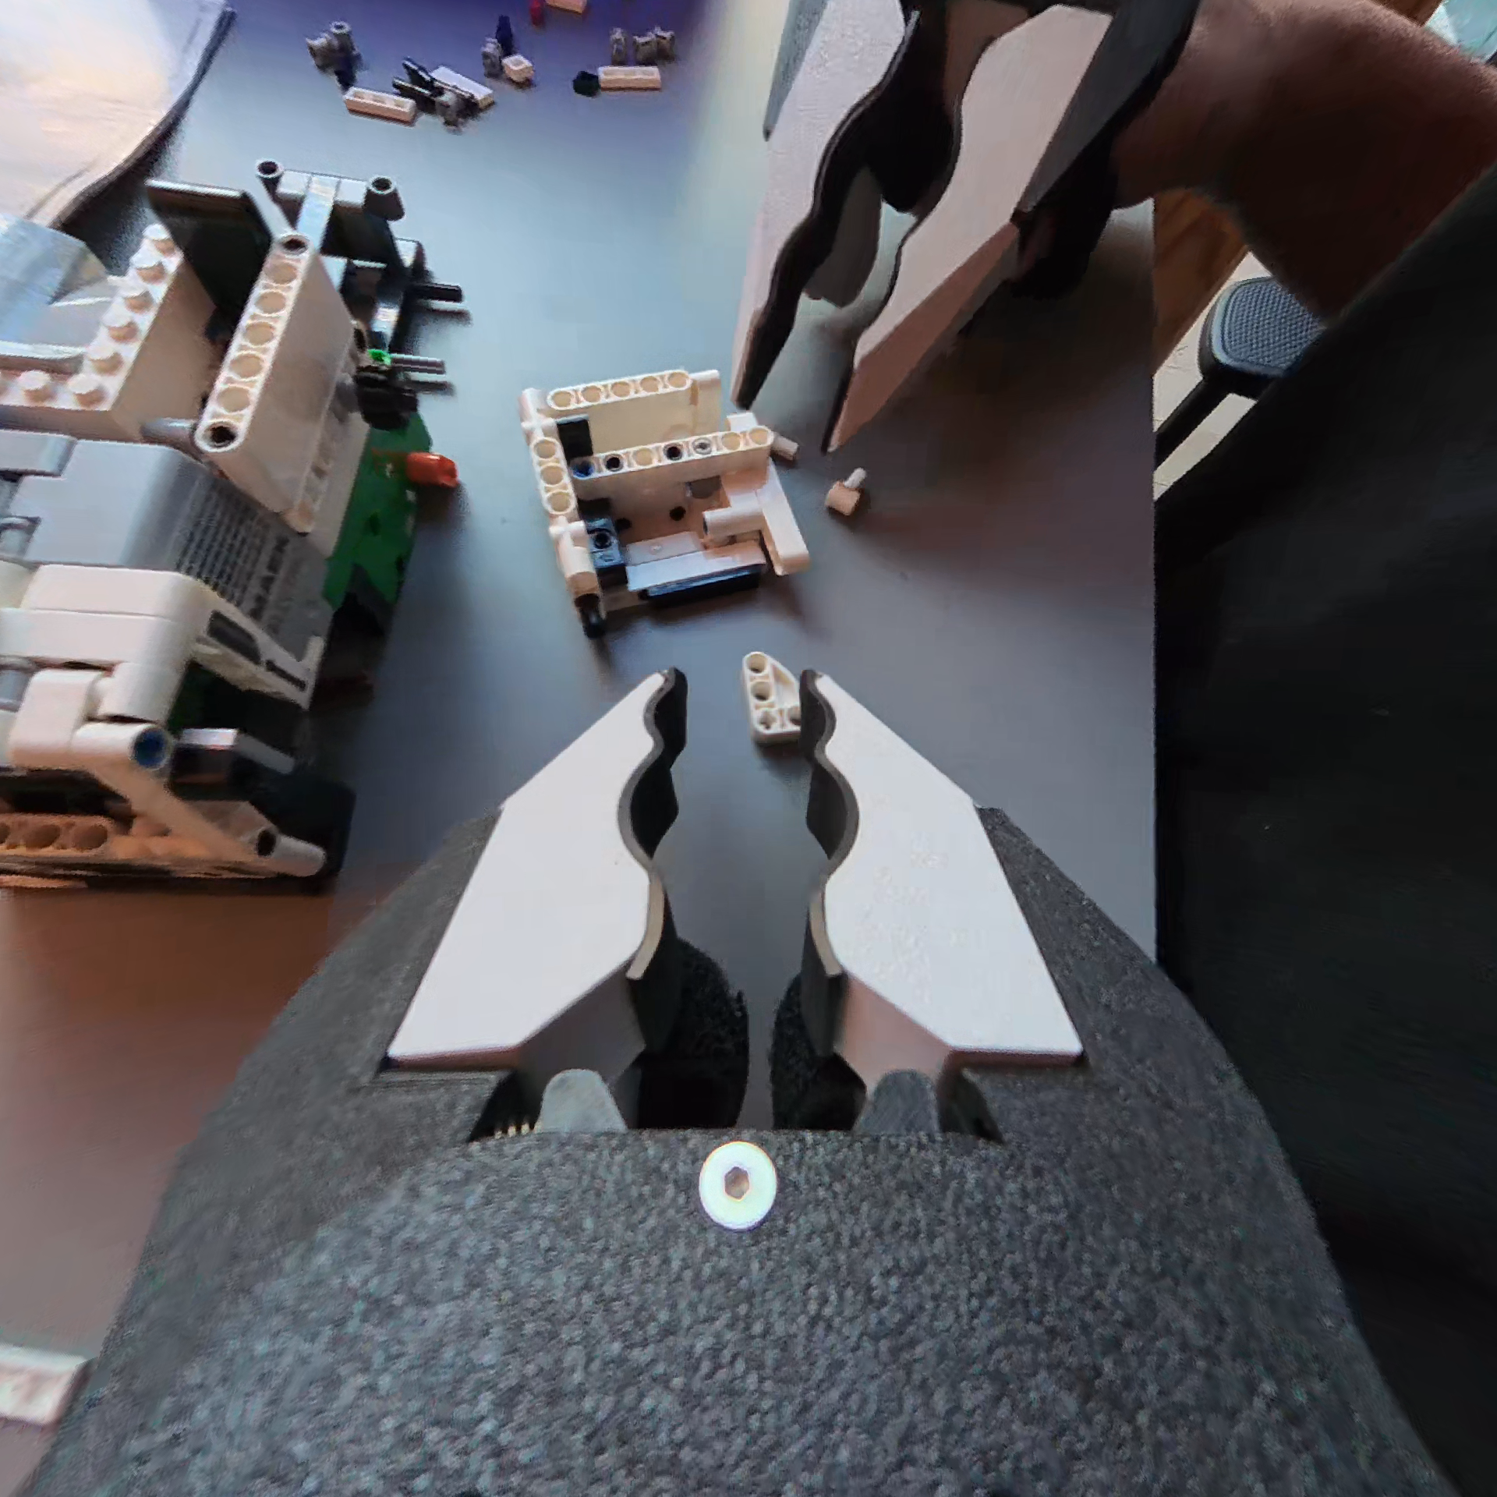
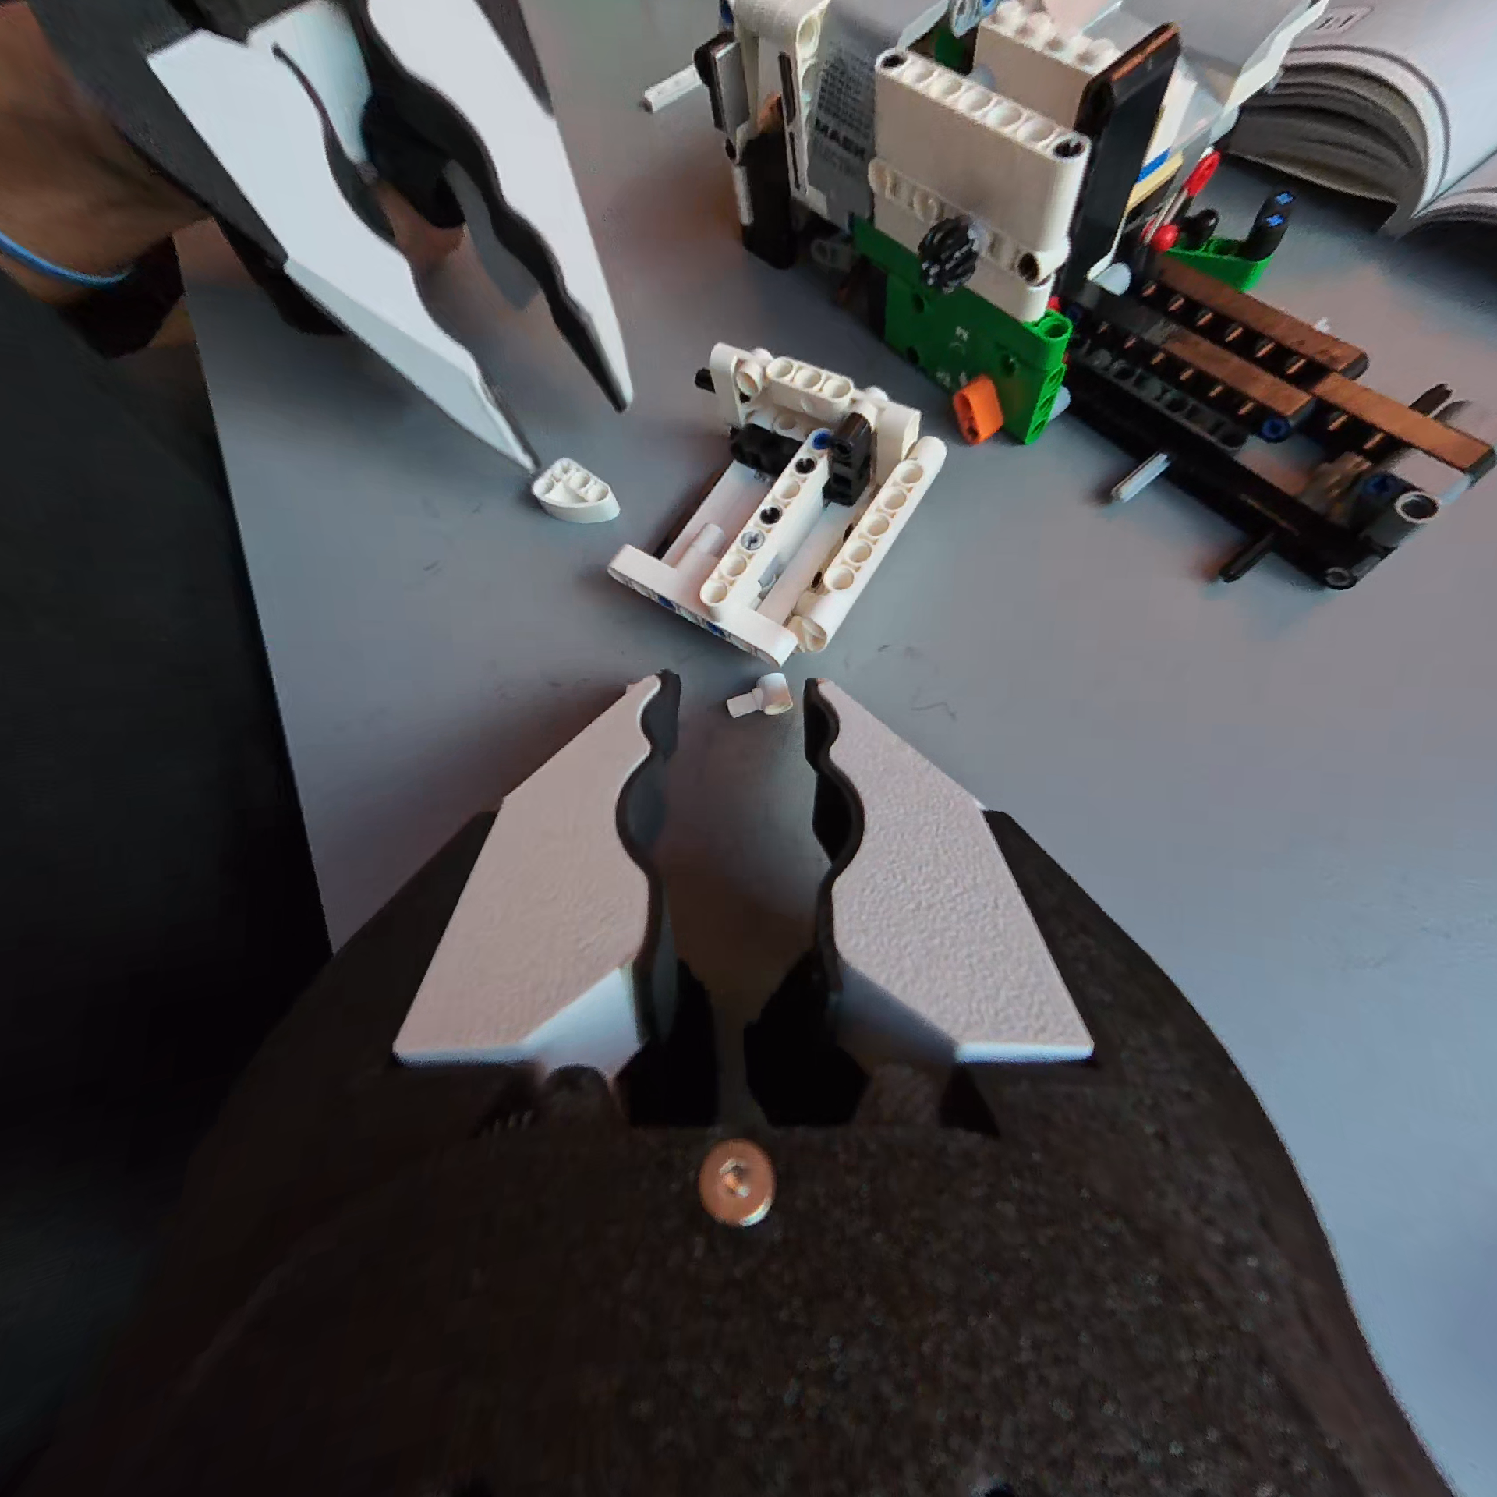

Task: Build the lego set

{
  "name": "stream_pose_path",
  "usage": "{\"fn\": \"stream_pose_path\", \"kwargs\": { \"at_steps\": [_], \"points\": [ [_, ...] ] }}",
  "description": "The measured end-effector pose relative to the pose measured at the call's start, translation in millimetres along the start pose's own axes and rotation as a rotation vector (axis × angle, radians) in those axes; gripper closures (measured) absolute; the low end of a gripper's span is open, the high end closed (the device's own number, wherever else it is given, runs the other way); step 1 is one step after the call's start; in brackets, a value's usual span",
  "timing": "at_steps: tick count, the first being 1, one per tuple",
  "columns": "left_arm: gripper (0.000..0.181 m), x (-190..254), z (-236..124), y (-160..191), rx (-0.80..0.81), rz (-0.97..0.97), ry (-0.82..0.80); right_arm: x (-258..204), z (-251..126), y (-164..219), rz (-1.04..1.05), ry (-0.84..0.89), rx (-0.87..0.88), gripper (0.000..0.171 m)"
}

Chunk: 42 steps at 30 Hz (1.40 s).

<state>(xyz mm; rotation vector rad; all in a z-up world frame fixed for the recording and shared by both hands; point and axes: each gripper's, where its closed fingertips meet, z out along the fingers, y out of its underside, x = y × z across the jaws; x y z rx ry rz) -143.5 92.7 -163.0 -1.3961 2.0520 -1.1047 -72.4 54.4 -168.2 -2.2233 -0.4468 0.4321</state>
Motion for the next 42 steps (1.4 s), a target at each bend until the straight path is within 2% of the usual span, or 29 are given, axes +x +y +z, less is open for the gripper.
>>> {"fn": "stream_pose_path", "kwargs": {
  "at_steps": [1, 7, 10, 15, 22, 25, 28, 32, 42],
  "points": [
    [0.154, 1.9, 1.3, 1.1, -0.01, 0.0, -0.004, 0.2, -2.1, -1.8, 0.007, 0.001, 0.018, 0.141],
    [0.153, 7.6, 4.9, 5.3, -0.065, 0.006, -0.033, -0.2, -15.6, -10.0, 0.013, 0.021, 0.116, 0.144],
    [0.164, 13.7, 9.3, 10.9, -0.104, 0.03, -0.022, -1.5, -18.3, -11.0, 0.022, 0.013, 0.134, 0.145],
    [0.165, 14.8, 11.9, 9.1, -0.131, 0.101, -0.06, -9.0, -18.4, -18.6, 0.033, -0.024, 0.178, 0.147],
    [0.165, 9.1, -4.8, -44.6, 0.071, 0.248, -0.133, -17.3, -19.8, -44.0, 0.114, -0.091, 0.3, 0.146],
    [0.166, -13.0, -21.1, -56.8, 0.134, 0.257, -0.198, -13.1, -22.2, -49.3, 0.138, -0.09, 0.333, 0.147],
    [0.166, -35.8, -35.6, -66.4, 0.184, 0.197, -0.227, -10.2, -23.9, -50.3, 0.139, -0.076, 0.336, 0.147],
    [0.166, -41.1, -41.3, -87.9, 0.289, 0.096, -0.17, -9.6, -27.8, -58.3, 0.134, -0.071, 0.365, 0.149],
    [0.166, -24.3, -50.8, -140.1, 0.689, -0.356, 0.242, -4.6, -32.2, -70.1, 0.089, -0.033, 0.428, 0.153]
  ]
}}
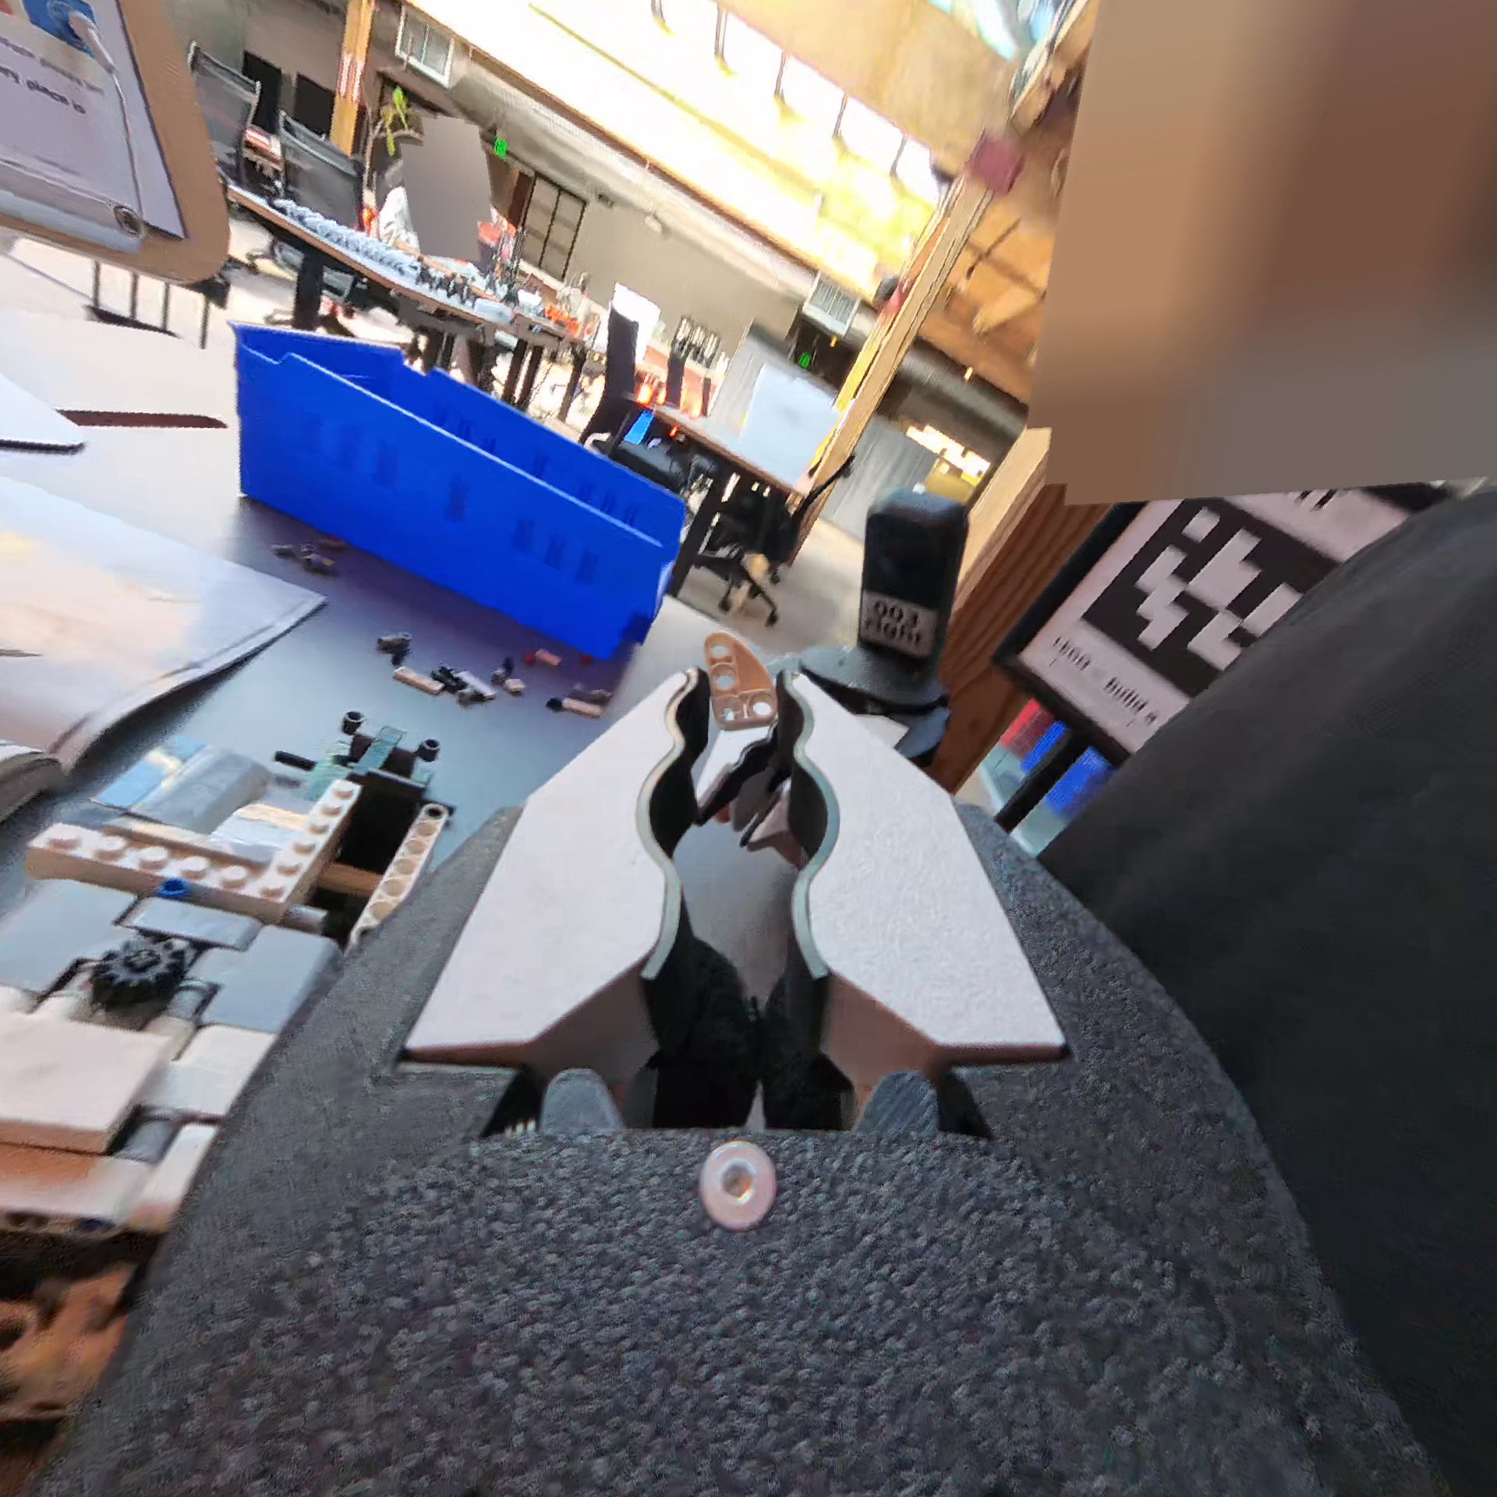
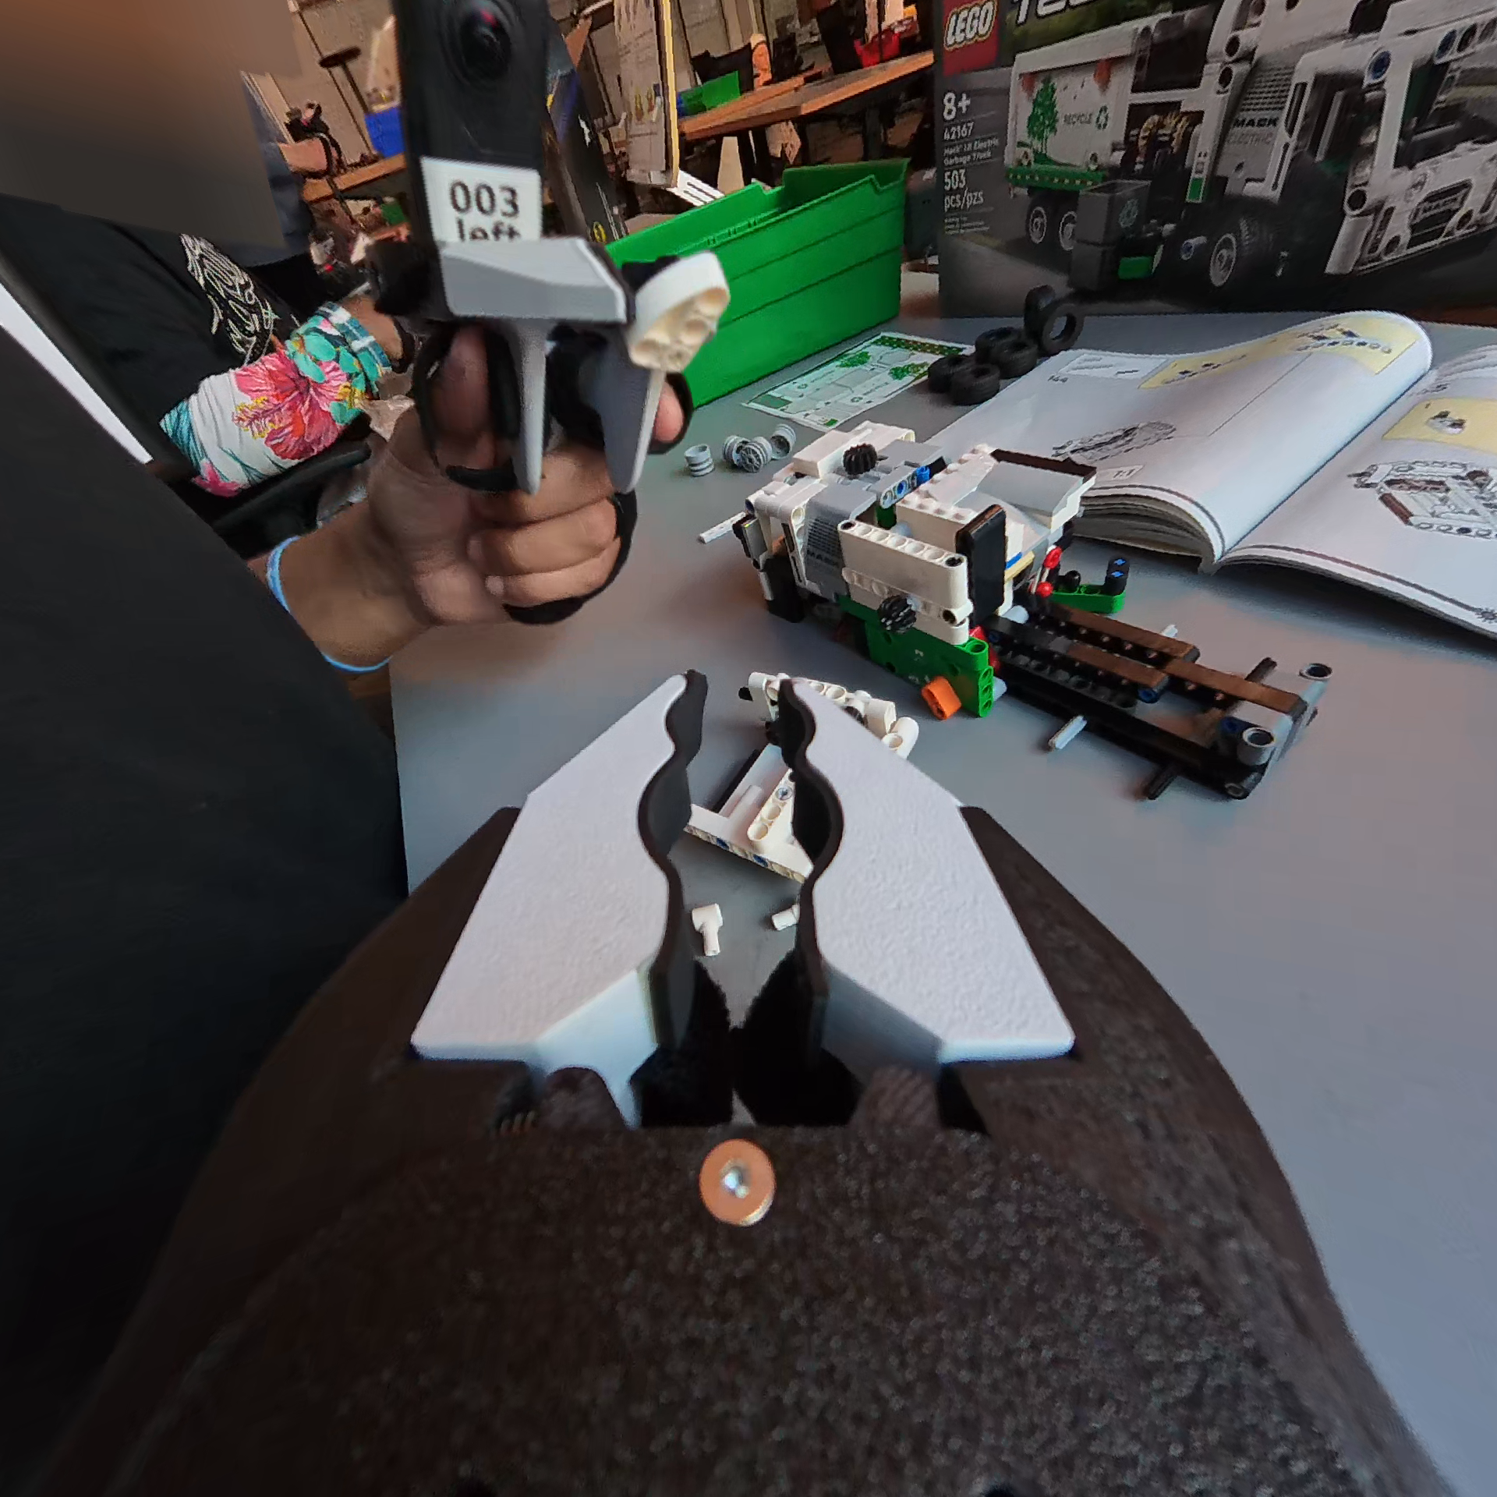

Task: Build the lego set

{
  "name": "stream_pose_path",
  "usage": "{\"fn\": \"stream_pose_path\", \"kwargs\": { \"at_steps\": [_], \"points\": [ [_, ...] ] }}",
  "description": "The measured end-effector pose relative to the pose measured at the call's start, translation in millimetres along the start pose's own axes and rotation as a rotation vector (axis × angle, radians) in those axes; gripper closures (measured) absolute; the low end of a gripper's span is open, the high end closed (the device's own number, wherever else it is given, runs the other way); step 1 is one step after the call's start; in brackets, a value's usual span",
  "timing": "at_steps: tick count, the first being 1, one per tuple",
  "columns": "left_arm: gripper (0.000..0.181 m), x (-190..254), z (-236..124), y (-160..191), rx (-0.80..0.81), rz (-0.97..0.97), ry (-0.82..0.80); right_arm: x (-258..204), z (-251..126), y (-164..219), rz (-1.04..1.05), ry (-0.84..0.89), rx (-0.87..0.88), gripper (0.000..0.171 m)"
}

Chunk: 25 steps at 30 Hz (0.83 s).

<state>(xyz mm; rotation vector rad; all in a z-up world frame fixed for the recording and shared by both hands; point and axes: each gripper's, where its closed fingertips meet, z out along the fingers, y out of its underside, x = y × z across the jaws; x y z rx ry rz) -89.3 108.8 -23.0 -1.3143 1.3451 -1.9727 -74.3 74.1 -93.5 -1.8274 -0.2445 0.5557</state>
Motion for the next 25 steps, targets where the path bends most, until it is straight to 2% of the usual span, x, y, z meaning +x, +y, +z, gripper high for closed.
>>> {"fn": "stream_pose_path", "kwargs": {
  "at_steps": [3, 7, 13, 18, 25],
  "points": [
    [0.166, -9.5, -0.1, -1.8, 0.057, -0.064, -0.019, 4.9, -3.1, 0.3, 0.0, 0.016, 0.009, 0.154],
    [0.166, -16.5, 2.2, 2.9, 0.047, -0.068, -0.067, 12.4, -9.9, -2.1, 0.009, 0.03, 0.028, 0.155],
    [0.166, -26.0, 14.3, 33.2, -0.067, 0.043, -0.178, 27.1, -19.3, -10.4, 0.011, 0.048, 0.1, 0.156],
    [0.166, -31.5, 19.1, 50.4, -0.09, 0.16, -0.247, 52.4, -20.7, -10.9, -0.031, 0.16, 0.105, 0.156],
    [0.166, -31.0, 18.1, 49.5, -0.073, 0.16, -0.23, 60.3, -13.2, -13.2, -0.112, 0.208, 0.096, 0.159]
  ]
}}
